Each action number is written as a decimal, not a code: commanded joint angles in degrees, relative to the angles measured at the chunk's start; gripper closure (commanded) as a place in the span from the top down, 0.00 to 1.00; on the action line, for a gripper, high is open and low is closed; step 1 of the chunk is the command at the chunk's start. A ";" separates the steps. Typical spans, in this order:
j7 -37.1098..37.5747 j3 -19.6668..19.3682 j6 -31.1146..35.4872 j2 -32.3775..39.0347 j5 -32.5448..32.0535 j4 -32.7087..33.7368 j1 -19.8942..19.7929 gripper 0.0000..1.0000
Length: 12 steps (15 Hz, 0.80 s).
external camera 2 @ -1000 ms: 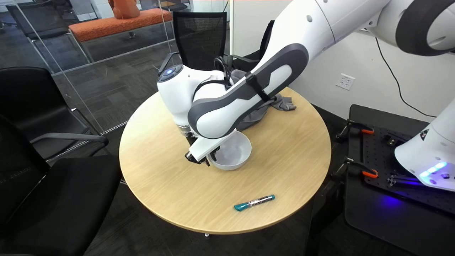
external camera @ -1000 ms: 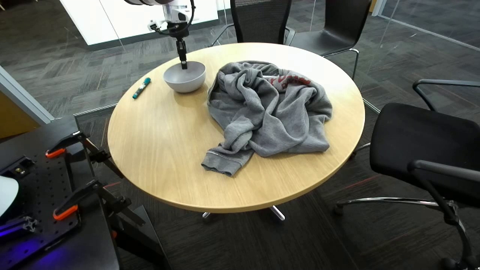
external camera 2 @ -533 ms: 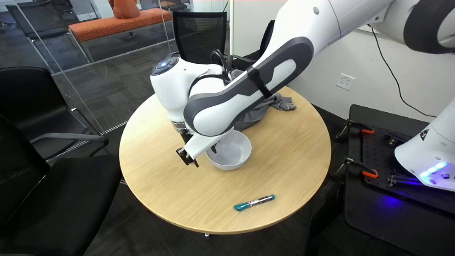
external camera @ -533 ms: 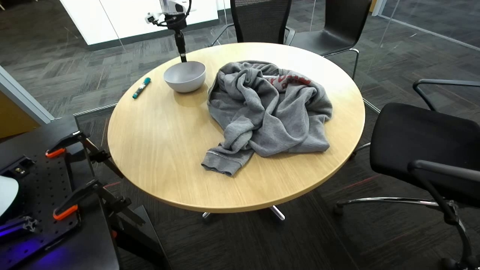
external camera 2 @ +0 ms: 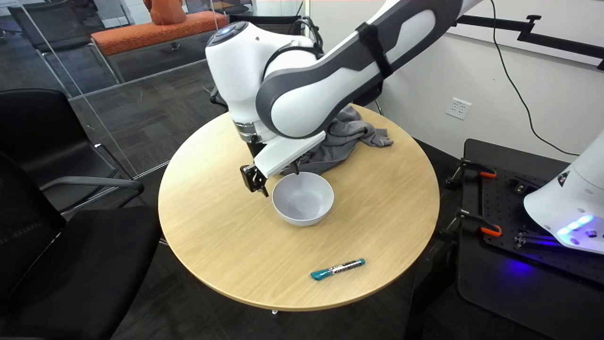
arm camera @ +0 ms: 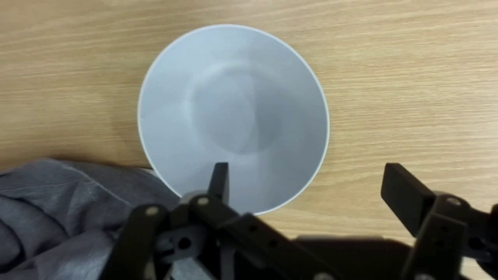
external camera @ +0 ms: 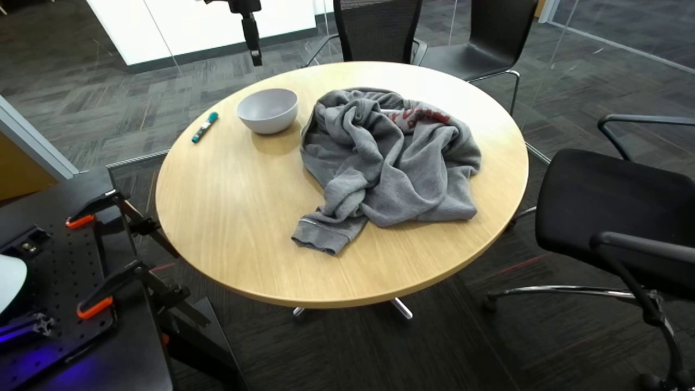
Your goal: Move the bowl to the left
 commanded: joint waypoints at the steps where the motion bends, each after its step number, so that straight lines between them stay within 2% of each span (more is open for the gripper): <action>1: 1.12 -0.26 0.97 -12.11 -1.52 -13.67 0.14 1.00; 6: 1.44 0.90 2.80 -23.91 -2.16 -27.27 -0.99 1.00; 10: 1.39 2.16 6.93 -32.57 -2.13 -39.10 -2.36 1.00; 11: 0.60 2.62 3.30 -26.24 -1.79 -30.72 -2.64 1.00; 12: 0.57 2.96 3.66 -27.50 -1.76 -32.49 -2.92 1.00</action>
